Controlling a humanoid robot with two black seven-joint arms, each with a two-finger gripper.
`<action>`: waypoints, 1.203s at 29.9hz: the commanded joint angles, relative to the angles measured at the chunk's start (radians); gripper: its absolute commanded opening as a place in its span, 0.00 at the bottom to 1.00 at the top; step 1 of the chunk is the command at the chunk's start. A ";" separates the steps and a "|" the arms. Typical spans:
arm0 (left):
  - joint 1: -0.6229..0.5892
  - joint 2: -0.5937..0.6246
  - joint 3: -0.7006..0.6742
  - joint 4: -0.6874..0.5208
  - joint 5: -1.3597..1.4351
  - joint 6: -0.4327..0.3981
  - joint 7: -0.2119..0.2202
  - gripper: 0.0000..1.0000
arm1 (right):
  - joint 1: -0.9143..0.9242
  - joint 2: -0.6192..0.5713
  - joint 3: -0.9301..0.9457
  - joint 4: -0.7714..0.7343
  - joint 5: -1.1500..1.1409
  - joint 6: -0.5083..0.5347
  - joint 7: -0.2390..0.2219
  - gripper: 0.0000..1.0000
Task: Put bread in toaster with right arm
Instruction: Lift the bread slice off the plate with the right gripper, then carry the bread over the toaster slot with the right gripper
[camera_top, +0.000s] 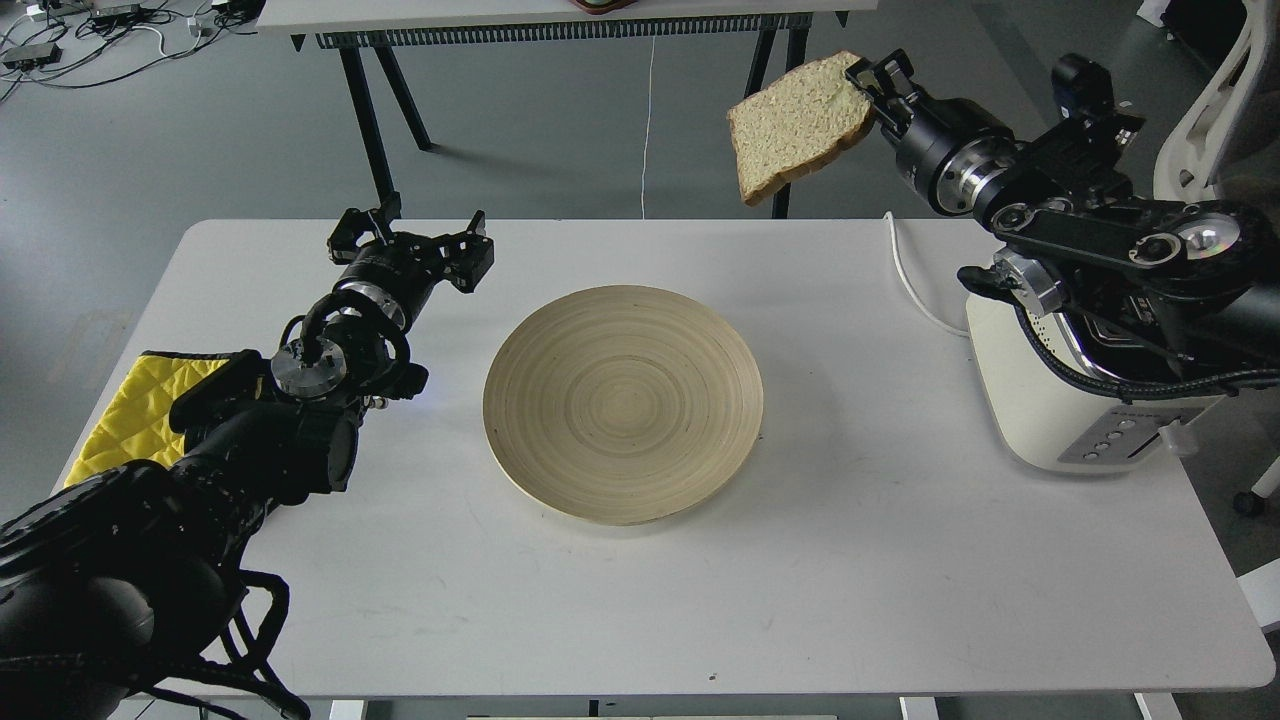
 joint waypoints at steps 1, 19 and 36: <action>0.000 0.000 0.000 0.000 0.000 0.000 0.000 1.00 | 0.082 -0.097 -0.054 0.016 -0.021 -0.002 0.000 0.11; 0.000 0.000 0.000 0.000 0.000 0.000 0.000 1.00 | 0.420 -0.467 -0.553 0.188 -0.170 0.001 -0.005 0.11; 0.000 0.000 0.000 0.000 0.000 0.000 0.000 1.00 | 0.420 -0.574 -0.665 0.424 -0.225 -0.100 -0.011 0.12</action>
